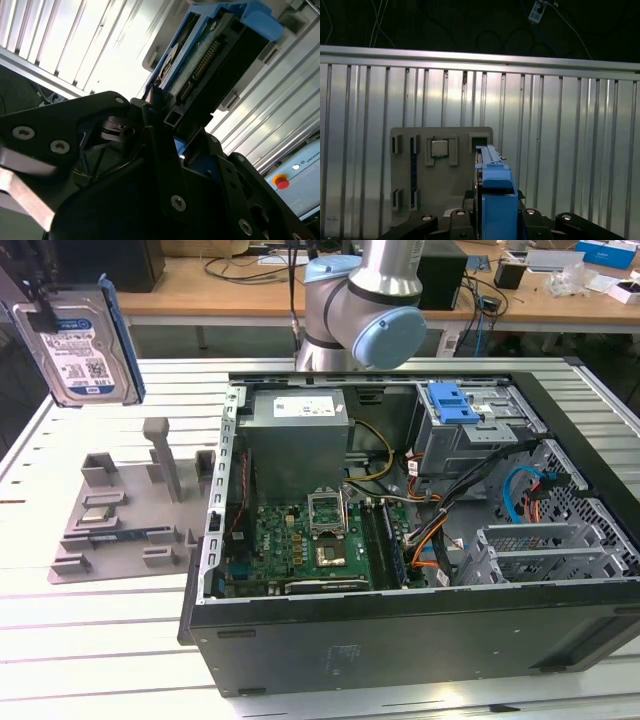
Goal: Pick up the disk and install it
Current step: 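Pick up the disk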
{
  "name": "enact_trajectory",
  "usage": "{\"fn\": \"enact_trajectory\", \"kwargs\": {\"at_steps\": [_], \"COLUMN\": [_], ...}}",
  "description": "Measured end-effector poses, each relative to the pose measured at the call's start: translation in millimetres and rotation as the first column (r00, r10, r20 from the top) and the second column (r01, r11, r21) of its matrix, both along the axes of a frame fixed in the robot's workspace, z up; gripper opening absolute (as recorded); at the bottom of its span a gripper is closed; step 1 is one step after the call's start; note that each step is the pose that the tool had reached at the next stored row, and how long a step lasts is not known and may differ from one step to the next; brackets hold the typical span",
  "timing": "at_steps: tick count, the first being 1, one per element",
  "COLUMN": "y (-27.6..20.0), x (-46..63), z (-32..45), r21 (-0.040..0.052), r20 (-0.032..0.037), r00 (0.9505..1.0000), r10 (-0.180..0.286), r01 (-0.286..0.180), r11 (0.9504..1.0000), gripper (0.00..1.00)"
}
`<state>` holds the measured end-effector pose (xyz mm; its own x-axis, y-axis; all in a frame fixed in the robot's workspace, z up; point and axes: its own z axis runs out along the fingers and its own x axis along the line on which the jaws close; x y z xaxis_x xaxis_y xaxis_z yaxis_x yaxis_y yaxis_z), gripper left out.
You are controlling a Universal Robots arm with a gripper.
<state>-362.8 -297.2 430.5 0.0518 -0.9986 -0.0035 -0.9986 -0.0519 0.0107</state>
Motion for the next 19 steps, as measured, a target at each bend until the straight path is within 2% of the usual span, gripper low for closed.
{"fn": "enact_trajectory", "kwargs": {"at_steps": [1, 7, 19], "y": [0.3, 1.2, 3.4], "x": [0.0, 0.1, 0.1], "z": [4.2, 18.2, 55.0], "r21": [0.0000, -0.0002, -0.0003], "r20": [0.0000, 0.0000, 0.0001], "r00": [1.0000, 1.0000, 1.0000], "r10": [0.000, 0.000, 0.000], "r01": [0.000, 0.000, 0.000], "r11": [1.0000, 1.0000, 1.0000], "gripper": [0.37, 0.37, 0.37]}}
